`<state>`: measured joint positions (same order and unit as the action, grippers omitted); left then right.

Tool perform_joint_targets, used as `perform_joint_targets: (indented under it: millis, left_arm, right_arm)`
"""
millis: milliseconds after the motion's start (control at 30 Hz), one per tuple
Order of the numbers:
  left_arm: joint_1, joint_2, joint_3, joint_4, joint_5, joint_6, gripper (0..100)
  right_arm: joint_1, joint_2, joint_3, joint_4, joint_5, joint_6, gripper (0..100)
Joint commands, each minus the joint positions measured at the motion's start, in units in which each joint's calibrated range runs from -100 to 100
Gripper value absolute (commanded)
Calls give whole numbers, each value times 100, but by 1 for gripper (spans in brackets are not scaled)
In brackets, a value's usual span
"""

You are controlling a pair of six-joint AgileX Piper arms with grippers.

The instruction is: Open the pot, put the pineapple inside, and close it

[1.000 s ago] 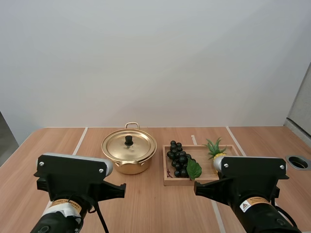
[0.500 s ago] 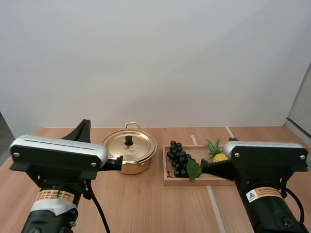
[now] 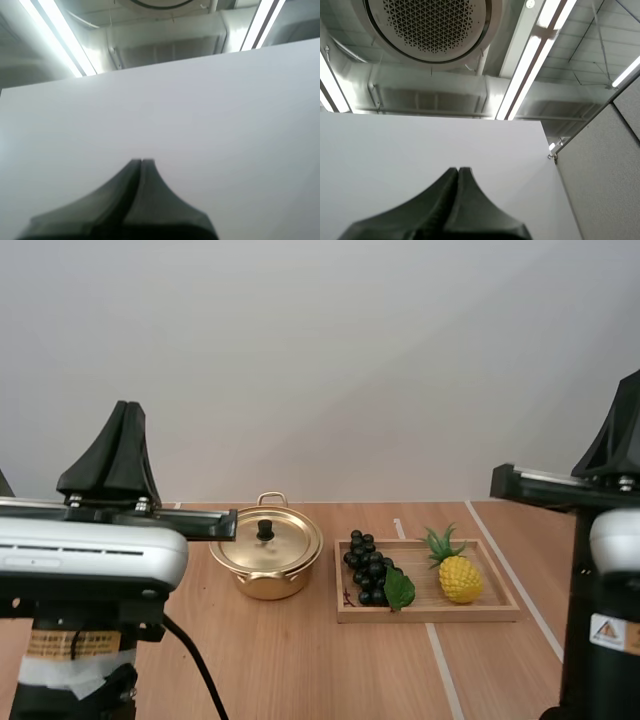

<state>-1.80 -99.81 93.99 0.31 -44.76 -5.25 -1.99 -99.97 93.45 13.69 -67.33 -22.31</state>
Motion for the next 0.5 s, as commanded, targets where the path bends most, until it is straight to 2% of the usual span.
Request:
perform_joint_targets:
  millis: [0, 67, 167, 300, 467]
  left_arm:
    - [-1, -19, -606, 42, 1398, -14, 0]
    - [-1, -19, -1068, 42, 2296, -14, 0]
    - [-1, 158, -1601, 42, 2735, -14, 0]
    - [-1, 473, -2295, 42, 3398, -57, 0]
    - [-1, 1165, -3314, 42, 5114, -169, 0]
  right_arm:
    - [14, -3, -695, 486, 2396, -511, 0]
    - [14, -3, -1287, 570, 3968, -777, 0]
    - [14, 259, -2104, 570, 5717, -1017, 0]
    - [-18, 724, -2960, 558, 7027, -1056, 0]
    - [-225, 1499, -3956, 222, 8565, -1056, 0]
